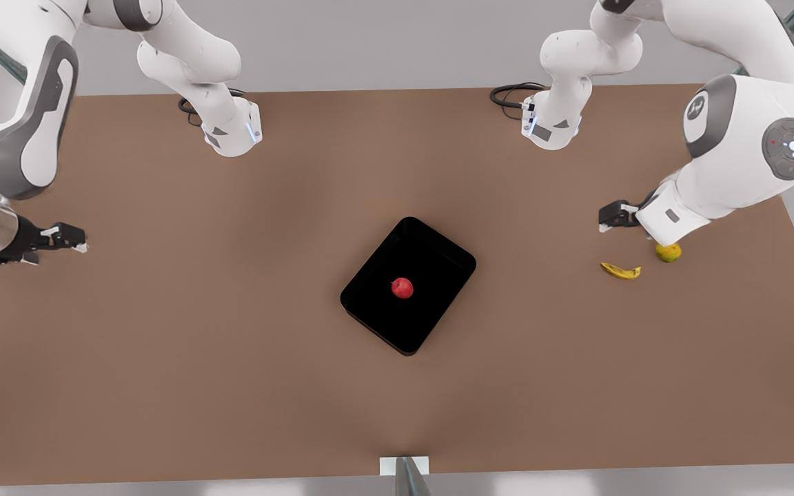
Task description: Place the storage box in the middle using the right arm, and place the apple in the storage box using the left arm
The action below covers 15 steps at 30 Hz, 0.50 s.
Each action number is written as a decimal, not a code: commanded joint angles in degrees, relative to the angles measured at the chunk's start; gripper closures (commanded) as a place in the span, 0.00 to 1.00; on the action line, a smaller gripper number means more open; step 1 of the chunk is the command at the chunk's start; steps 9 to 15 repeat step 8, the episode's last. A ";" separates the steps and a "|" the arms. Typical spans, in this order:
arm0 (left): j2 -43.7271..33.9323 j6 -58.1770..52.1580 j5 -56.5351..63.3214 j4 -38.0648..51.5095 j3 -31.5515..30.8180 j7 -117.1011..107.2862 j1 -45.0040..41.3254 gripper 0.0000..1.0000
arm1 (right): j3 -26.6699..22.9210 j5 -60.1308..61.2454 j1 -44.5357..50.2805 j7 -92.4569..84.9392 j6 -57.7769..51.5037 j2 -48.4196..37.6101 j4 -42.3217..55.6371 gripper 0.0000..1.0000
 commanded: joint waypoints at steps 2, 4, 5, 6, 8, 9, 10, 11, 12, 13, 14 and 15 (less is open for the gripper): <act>-6.55 5.72 2.32 -10.05 0.09 1.17 0.23 0.00 | 0.04 -0.01 0.06 0.02 -0.01 -0.01 -0.09 0.00; -10.43 8.37 2.15 -15.79 0.26 1.87 -0.03 0.00 | 0.04 0.08 -0.03 0.02 -0.01 0.08 -0.09 0.00; -10.43 8.20 2.06 -15.70 0.26 1.87 -0.03 0.00 | 0.12 0.08 -0.21 0.02 -0.01 0.07 -0.09 0.00; -10.25 8.11 1.80 -15.35 0.26 1.87 -0.03 0.00 | 0.12 0.08 -0.21 0.02 -0.01 0.07 -0.09 0.00; -8.85 6.97 1.71 -13.24 0.26 1.87 -0.03 0.00 | 0.39 0.08 -0.21 0.02 0.07 0.08 -0.09 0.00; -8.85 6.97 1.71 -13.24 0.26 1.87 -0.03 0.00 | 0.39 0.08 -0.21 0.02 0.07 0.08 -0.09 0.00; -8.85 6.97 1.71 -13.24 0.26 1.87 -0.03 0.00 | 0.39 0.08 -0.21 0.02 0.07 0.08 -0.09 0.00; -8.85 6.97 1.71 -13.24 0.26 1.87 -0.03 0.00 | 0.39 0.08 -0.21 0.02 0.07 0.08 -0.09 0.00; -8.85 6.97 1.71 -13.24 0.26 1.87 -0.03 0.00 | 0.39 0.08 -0.21 0.02 0.07 0.08 -0.09 0.00; -8.85 6.97 1.71 -13.24 0.26 1.87 -0.03 0.00 | 0.39 0.08 -0.21 0.02 0.07 0.08 -0.09 0.00; -8.85 6.97 1.71 -13.24 0.26 1.87 -0.03 0.00 | 0.39 0.08 -0.21 0.02 0.07 0.08 -0.09 0.00; -8.85 6.97 1.71 -13.24 0.26 1.87 -0.03 0.00 | 0.39 0.08 -0.21 0.02 0.07 0.08 -0.09 0.00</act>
